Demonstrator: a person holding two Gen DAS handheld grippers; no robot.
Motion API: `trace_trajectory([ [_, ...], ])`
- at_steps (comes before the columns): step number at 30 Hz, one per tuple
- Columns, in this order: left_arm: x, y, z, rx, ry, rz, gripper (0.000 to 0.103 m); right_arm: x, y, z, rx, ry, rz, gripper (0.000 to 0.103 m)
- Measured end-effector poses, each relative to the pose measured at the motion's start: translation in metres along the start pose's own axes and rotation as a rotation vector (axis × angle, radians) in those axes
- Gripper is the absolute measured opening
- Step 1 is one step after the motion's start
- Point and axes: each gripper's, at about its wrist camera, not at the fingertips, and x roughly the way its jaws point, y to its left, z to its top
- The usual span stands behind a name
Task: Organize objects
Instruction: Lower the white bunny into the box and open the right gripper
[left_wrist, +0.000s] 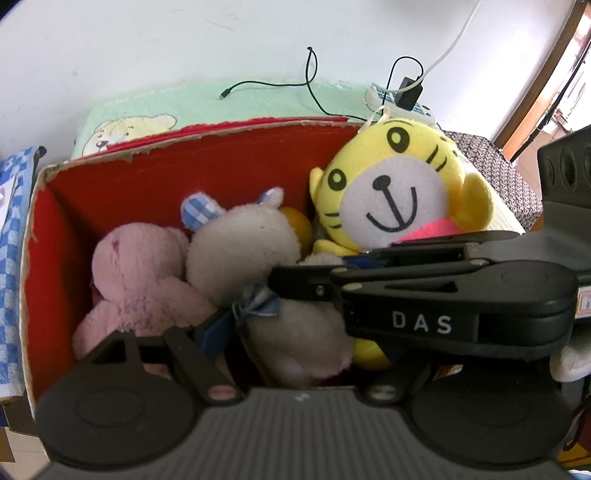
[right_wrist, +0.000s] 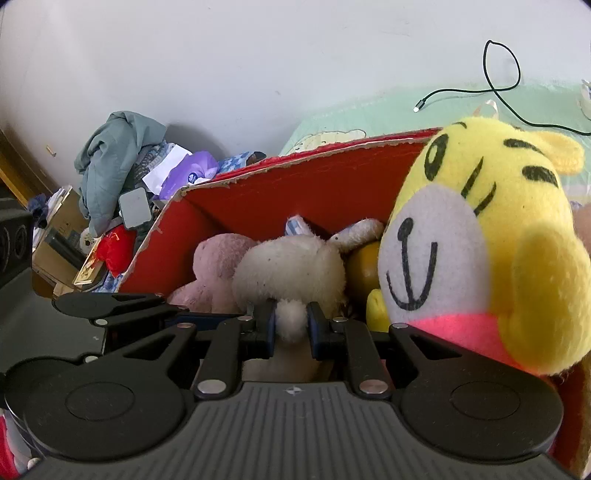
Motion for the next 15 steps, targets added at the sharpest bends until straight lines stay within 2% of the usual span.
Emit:
trace_trajectory([
  [6,0.0,-0.004,-0.001,0.013,0.003,0.018,0.083,-0.006,0.006,-0.002,0.003,-0.001,-0.036,0.018],
  [11,-0.003,-0.01,-0.004,0.018,-0.001,0.039,0.082,-0.019,0.007,-0.008,0.016,-0.02,-0.028,0.02],
  [15,-0.014,-0.018,-0.005,0.052,-0.035,0.07,0.088,-0.027,0.006,-0.011,0.04,-0.047,-0.008,0.023],
])
